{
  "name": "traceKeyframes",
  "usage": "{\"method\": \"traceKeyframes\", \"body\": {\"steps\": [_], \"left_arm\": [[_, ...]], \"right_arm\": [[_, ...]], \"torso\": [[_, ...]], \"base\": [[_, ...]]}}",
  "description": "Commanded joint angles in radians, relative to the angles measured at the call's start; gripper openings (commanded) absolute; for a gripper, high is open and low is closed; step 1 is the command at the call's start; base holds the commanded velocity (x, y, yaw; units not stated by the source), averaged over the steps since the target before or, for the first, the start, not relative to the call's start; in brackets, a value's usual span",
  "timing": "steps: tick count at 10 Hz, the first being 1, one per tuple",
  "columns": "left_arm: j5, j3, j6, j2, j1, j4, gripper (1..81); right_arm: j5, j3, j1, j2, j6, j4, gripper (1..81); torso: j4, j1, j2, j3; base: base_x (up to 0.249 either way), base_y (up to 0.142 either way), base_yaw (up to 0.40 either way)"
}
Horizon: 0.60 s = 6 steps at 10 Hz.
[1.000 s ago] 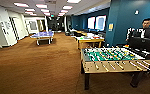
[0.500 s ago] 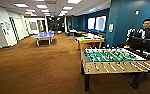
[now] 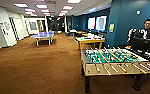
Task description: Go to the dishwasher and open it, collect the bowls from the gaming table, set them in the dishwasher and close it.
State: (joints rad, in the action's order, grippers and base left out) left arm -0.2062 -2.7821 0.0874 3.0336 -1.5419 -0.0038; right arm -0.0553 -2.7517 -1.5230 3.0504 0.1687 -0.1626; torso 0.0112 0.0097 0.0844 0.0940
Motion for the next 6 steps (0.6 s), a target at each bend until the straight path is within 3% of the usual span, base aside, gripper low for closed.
{"method": "traceKeyframes", "body": {"steps": [1,6], "left_arm": [[0.044,-0.002,0.005,-0.007,0.047,-0.007,81.1],[0.044,-0.002,0.005,-0.008,0.047,-0.018,81.1]], "right_arm": [[0.048,0.003,0.056,0.004,-0.003,-0.009,81.1],[0.048,0.005,0.054,0.006,-0.003,-0.011,81.1]], "torso": [[0.000,0.000,0.000,0.000],[0.000,0.001,0.000,0.000]], "base": [[0.114,0.000,0.000],[0.117,0.000,0.000]]}}
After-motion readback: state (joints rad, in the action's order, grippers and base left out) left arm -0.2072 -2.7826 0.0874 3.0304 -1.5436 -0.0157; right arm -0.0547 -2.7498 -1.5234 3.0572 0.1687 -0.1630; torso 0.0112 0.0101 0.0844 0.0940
